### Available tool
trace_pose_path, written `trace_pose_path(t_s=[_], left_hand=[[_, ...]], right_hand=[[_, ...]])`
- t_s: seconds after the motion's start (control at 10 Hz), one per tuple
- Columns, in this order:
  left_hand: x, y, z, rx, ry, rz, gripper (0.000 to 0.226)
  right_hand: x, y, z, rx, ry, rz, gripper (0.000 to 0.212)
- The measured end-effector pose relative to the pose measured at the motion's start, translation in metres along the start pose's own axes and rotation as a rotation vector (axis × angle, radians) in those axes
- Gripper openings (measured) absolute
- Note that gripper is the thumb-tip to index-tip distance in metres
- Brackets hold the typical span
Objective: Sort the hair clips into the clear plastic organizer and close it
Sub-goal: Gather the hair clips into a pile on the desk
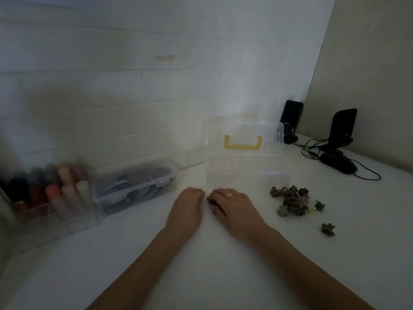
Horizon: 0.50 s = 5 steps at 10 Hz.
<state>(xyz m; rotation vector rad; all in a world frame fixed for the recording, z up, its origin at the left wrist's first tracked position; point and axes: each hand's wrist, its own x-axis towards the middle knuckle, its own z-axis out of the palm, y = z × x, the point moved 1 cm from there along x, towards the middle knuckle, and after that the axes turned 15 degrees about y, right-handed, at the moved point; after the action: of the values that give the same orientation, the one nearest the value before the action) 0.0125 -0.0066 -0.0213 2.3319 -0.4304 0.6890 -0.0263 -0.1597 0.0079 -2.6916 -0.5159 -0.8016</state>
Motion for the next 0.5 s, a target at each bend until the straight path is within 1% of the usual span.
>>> trace_pose_path(t_s=[0.1,0.2,0.3,0.4,0.5], left_hand=[[-0.008,0.037,-0.006,-0.191,-0.116,-0.029,0.051],[-0.011,0.069,0.002,-0.334,-0.157,-0.035,0.045],[-0.012,0.082,0.013,-0.326,-0.175,-0.092,0.042],[-0.013,0.101,0.025,-0.334,-0.248,-0.147,0.052],[-0.011,0.129,0.037,-0.468,-0.234,-0.265,0.053]], right_hand=[[-0.023,0.012,-0.02,-0.006,-0.003,-0.04,0.048],[-0.036,0.027,-0.049,0.049,0.155,0.078,0.036],[-0.049,0.064,-0.088,0.074,0.528,0.382,0.035],[-0.06,0.106,-0.102,0.132,0.481,0.736,0.044],[-0.063,0.134,-0.09,0.194,0.064,0.918,0.053]])
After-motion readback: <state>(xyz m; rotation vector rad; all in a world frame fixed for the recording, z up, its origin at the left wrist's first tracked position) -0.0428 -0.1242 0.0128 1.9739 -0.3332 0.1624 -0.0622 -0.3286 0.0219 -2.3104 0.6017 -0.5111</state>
